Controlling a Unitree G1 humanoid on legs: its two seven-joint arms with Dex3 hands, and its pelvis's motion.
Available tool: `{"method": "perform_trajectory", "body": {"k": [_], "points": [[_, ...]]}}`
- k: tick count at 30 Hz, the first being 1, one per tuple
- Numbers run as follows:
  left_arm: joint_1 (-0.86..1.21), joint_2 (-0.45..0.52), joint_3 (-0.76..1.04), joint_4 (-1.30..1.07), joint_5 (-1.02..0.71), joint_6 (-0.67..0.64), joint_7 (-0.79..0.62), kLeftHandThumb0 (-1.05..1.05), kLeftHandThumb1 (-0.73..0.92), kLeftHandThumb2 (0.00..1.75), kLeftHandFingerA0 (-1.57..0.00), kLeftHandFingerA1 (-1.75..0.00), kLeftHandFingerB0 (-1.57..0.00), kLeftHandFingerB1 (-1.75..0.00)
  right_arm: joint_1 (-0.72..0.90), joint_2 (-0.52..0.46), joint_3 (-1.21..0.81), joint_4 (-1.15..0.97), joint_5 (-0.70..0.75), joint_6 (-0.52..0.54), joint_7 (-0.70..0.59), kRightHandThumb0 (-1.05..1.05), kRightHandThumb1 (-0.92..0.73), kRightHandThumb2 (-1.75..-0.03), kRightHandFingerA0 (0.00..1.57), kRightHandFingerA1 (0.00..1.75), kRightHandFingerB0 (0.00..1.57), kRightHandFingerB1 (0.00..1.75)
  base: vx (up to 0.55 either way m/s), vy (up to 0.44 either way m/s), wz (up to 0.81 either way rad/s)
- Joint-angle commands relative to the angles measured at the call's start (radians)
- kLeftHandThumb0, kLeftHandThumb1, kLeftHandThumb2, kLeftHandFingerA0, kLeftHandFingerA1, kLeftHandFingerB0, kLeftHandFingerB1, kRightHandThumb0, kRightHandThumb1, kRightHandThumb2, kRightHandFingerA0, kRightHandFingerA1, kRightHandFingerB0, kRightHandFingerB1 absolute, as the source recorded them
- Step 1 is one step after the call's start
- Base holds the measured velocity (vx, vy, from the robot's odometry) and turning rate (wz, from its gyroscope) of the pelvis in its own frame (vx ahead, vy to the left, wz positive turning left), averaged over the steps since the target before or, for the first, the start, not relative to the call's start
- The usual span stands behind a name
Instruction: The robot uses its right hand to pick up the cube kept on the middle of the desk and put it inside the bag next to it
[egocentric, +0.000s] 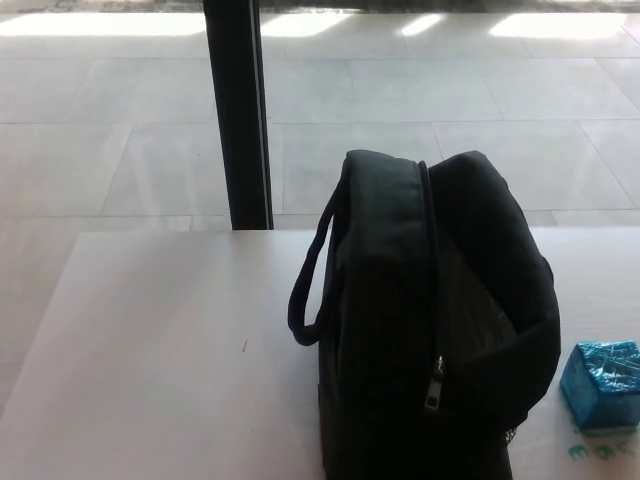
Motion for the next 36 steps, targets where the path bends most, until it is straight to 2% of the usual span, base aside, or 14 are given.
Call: {"method": "perform_trajectory", "body": {"k": [1, 5, 6, 7, 8, 9, 10, 11, 16, 17, 22, 23, 29, 36], "points": [[0.0, 0.021, 0.02, 0.004, -0.046, 0.065, -0.049, -0.71, 0.47, 0.85, -0.22, -0.56, -0.29, -0.52, -0.072, -0.055, -0.137, -0.168, 0.131, 0.226, -0.123, -0.88, -0.62, -1.01, 0.0, 0.15, 0.06, 0.4, 0.0, 0.0, 0.0], [0.015, 0.025, 0.014, -0.002, -0.039, 0.052, -0.052, -0.62, 0.62, 0.58, -0.26, -0.51, -0.29, -0.4, -0.148, -0.04, -0.218, -0.291, 0.223, 0.304, -0.157, -0.82, -0.73, -0.62, 0.0, 0.48, 0.07, 0.52, 0.0, 0.0, 0.0], [0.021, 0.026, 0.012, -0.013, -0.037, 0.051, -0.052, -0.63, 0.62, 0.58, -0.27, -0.51, -0.29, -0.4, -0.198, -0.051, -0.231, -0.325, 0.244, 0.332, -0.176, -0.42, -0.36, -0.99, 0.03, 0.56, 0.0, 0.53, 0.0, 0.0, 0.0], [0.026, 0.027, 0.01, -0.017, -0.036, 0.048, -0.055, -0.64, 0.63, 0.58, -0.26, -0.5, -0.28, -0.4, -0.234, -0.053, -0.236, -0.338, 0.256, 0.348, -0.183, -0.81, -0.69, -0.61, 0.01, 0.56, 0.08, 0.53, 0.0, 0.0, 0.0], [0.027, 0.027, 0.011, -0.018, -0.038, 0.049, -0.057, -0.63, 0.63, 0.58, -0.26, -0.51, -0.28, -0.4, -0.264, -0.057, -0.236, -0.357, 0.264, 0.372, -0.195, -0.41, -0.34, -0.97, 0.04, 0.56, 0.0, 0.52, 0.0, 0.0, 0.0], [0.027, 0.027, 0.012, -0.019, -0.039, 0.051, -0.056, -0.62, 0.63, 0.58, -0.26, -0.51, -0.29, -0.4, -0.279, -0.057, -0.232, -0.377, 0.261, 0.388, -0.201, -0.81, -0.52, -0.9, 0.05, 0.58, 0.09, 0.55, 0.0, 0.0, 0.0], [0.025, 0.026, 0.014, -0.02, -0.041, 0.057, -0.053, -0.61, 0.62, 0.59, -0.26, -0.51, -0.29, -0.4, -0.294, -0.061, -0.218, -0.399, 0.252, 0.398, -0.198, -0.81, -0.69, -0.62, 0.02, 0.56, 0.08, 0.5, 0.0, 0.0, 0.0], [0.02, 0.027, 0.013, -0.011, -0.041, 0.055, -0.057, -0.62, 0.63, 0.58, -0.26, -0.51, -0.29, -0.4, -0.317, -0.058, -0.199, -0.402, 0.239, 0.386, -0.195, -0.4, -0.36, -0.98, 0.04, 0.56, 0.0, 0.51, 0.0, 0.0, 0.0], [0.022, 0.025, 0.016, -0.014, -0.046, 0.06, -0.055, -0.62, 0.61, 0.58, -0.27, -0.51, -0.3, -0.4, -0.387, -0.025, -0.148, -0.405, 0.218, 0.43, -0.206, -0.67, -0.71, -0.61, 0.03, 0.42, 0.11, 0.32, 0.0, 0.0, 0.0], [0.027, 0.024, 0.01, -0.014, -0.04, 0.056, -0.054, -0.63, 0.61, 0.58, -0.27, -0.51, -0.3, -0.4, -0.385, -0.027, -0.111, -0.424, 0.21, 0.46, -0.178, -0.74, -0.58, -0.96, 0.0, 0.37, 0.04, 0.21, 0.0, 0.0, 0.0], [0.031, 0.022, 0.012, -0.022, -0.041, 0.061, -0.048, -0.73, 0.48, 0.86, -0.25, -0.57, -0.28, -0.51, -0.399, 0.02, -0.03, -0.47, 0.213, 0.469, -0.138, -0.74, -0.57, -0.93, 0.0, 0.32, 0.01, 0.18, 0.0, 0.0, 0.0], [0.032, 0.022, 0.011, -0.024, -0.041, 0.06, -0.051, -0.63, 0.62, 0.57, -0.28, -0.51, -0.3, -0.39, -0.4, 0.026, -0.006, -0.481, 0.216, 0.473, -0.12, -0.8, -0.57, -0.92, 0.0, 0.25, 0.0, 0.1, 0.0, 0.0, 0.0], [0.032, 0.02, 0.015, -0.027, -0.044, 0.072, -0.048, -0.73, 0.48, 0.86, -0.27, -0.58, -0.25, -0.5, -0.363, 0.004, 0.284, -0.583, 0.119, 0.449, -0.02, -0.86, -0.59, -0.92, 0.0, 0.1, 0.1, 0.15, 0.0, 0.0, 0.0], [0.033, 0.02, 0.013, -0.021, -0.034, 0.065, -0.037, -0.66, 0.59, 0.59, -0.3, -0.52, -0.32, -0.41, -0.34, 0.003, 0.455, -0.637, 0.056, 0.386, -0.019, -0.82, -0.57, -0.91, 0.0, 0.17, 0.06, 0.25, 0.0, 0.0, 0.0]]}}
